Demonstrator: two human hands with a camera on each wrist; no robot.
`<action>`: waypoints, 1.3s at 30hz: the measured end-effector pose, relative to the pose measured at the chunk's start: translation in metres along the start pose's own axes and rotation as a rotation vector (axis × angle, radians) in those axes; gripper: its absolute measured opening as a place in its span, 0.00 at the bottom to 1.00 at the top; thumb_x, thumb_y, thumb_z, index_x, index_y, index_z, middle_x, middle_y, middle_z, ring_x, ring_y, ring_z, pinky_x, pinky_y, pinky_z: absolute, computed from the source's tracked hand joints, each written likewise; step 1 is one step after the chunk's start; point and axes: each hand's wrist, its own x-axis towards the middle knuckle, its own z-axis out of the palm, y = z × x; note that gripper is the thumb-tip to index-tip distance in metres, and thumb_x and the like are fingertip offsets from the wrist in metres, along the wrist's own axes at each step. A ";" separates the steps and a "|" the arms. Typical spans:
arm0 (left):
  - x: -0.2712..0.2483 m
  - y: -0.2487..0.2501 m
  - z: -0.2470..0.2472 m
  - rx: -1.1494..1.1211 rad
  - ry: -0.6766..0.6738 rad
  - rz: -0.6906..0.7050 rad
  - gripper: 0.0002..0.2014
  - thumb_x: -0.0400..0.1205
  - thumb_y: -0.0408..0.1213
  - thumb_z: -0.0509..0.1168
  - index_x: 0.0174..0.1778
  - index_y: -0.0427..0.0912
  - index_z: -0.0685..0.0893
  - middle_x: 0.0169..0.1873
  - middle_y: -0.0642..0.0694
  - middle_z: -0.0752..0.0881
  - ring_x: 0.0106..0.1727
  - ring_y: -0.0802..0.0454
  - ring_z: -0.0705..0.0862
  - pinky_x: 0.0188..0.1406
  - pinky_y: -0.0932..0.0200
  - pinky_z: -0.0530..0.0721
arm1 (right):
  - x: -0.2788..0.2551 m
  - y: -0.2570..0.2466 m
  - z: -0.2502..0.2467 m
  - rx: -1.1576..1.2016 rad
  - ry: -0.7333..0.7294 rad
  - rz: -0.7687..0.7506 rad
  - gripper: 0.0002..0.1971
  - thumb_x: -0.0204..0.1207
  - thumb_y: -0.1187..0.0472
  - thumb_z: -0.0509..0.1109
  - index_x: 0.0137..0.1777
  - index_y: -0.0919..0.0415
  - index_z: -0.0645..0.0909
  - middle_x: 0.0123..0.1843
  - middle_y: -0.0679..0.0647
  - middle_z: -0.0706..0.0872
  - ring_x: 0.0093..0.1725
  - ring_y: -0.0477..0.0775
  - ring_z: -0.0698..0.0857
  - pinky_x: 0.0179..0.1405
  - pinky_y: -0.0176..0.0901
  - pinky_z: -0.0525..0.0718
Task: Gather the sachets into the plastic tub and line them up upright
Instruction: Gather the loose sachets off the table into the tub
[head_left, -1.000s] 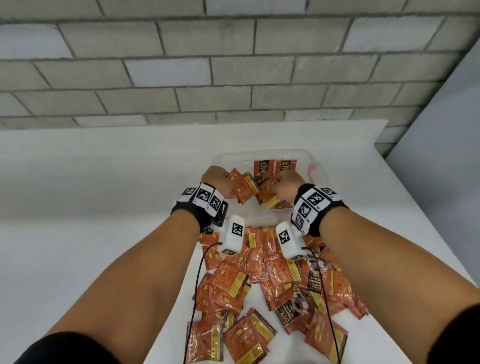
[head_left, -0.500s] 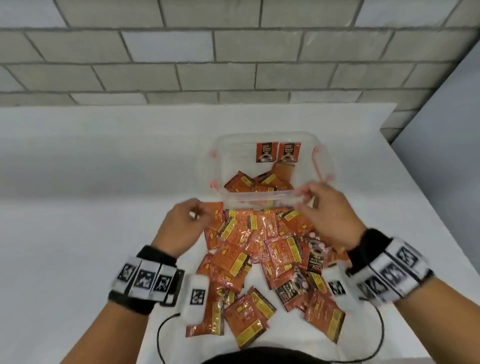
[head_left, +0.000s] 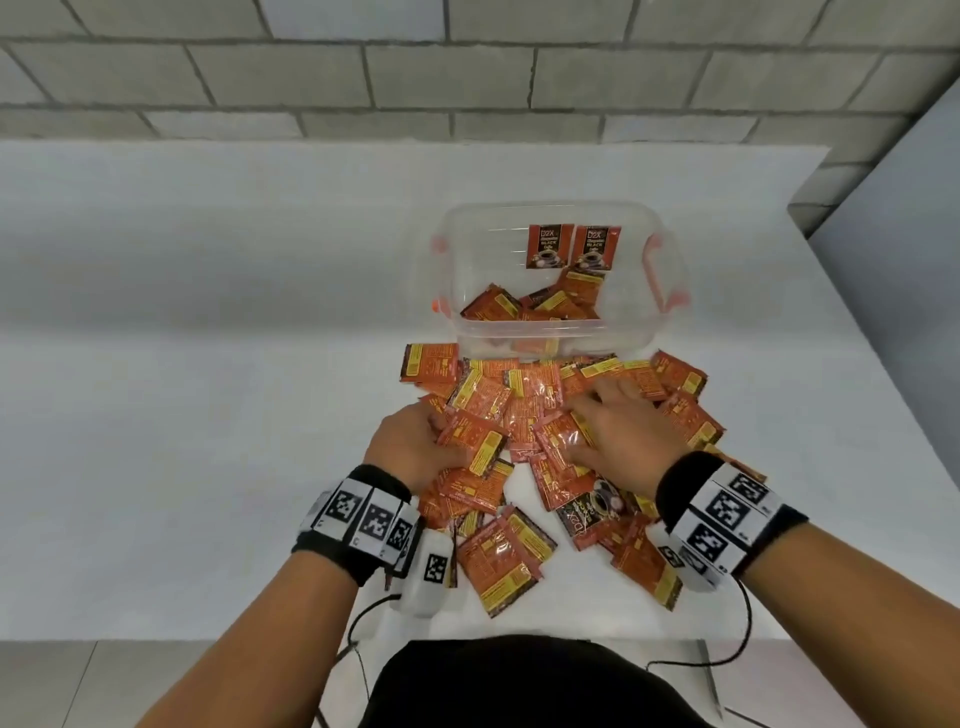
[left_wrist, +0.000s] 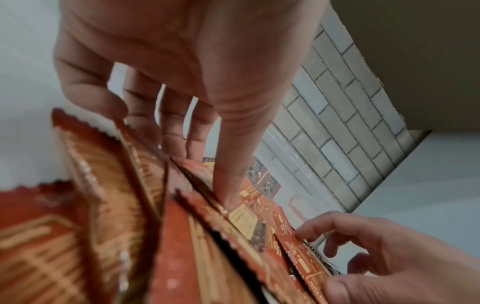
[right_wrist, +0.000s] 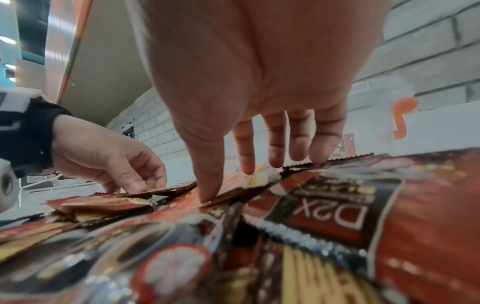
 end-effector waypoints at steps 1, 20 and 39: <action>0.001 -0.001 0.000 -0.013 0.004 -0.001 0.21 0.69 0.45 0.80 0.50 0.45 0.78 0.42 0.50 0.81 0.44 0.52 0.82 0.39 0.56 0.82 | 0.001 0.000 0.000 -0.005 -0.006 -0.017 0.31 0.77 0.44 0.67 0.78 0.51 0.65 0.74 0.54 0.67 0.74 0.56 0.63 0.73 0.56 0.70; 0.020 0.014 -0.024 -0.270 -0.018 0.073 0.22 0.77 0.32 0.69 0.63 0.48 0.67 0.45 0.46 0.85 0.34 0.51 0.85 0.25 0.61 0.80 | 0.020 -0.031 -0.023 0.192 -0.047 -0.030 0.31 0.79 0.51 0.68 0.79 0.56 0.62 0.74 0.52 0.75 0.71 0.54 0.75 0.72 0.52 0.72; 0.037 0.012 -0.022 -0.135 -0.042 0.146 0.23 0.70 0.33 0.78 0.56 0.50 0.77 0.58 0.49 0.83 0.51 0.54 0.82 0.43 0.62 0.79 | 0.041 -0.029 -0.017 0.269 0.057 0.067 0.33 0.76 0.55 0.72 0.78 0.53 0.62 0.57 0.54 0.81 0.56 0.54 0.81 0.62 0.51 0.80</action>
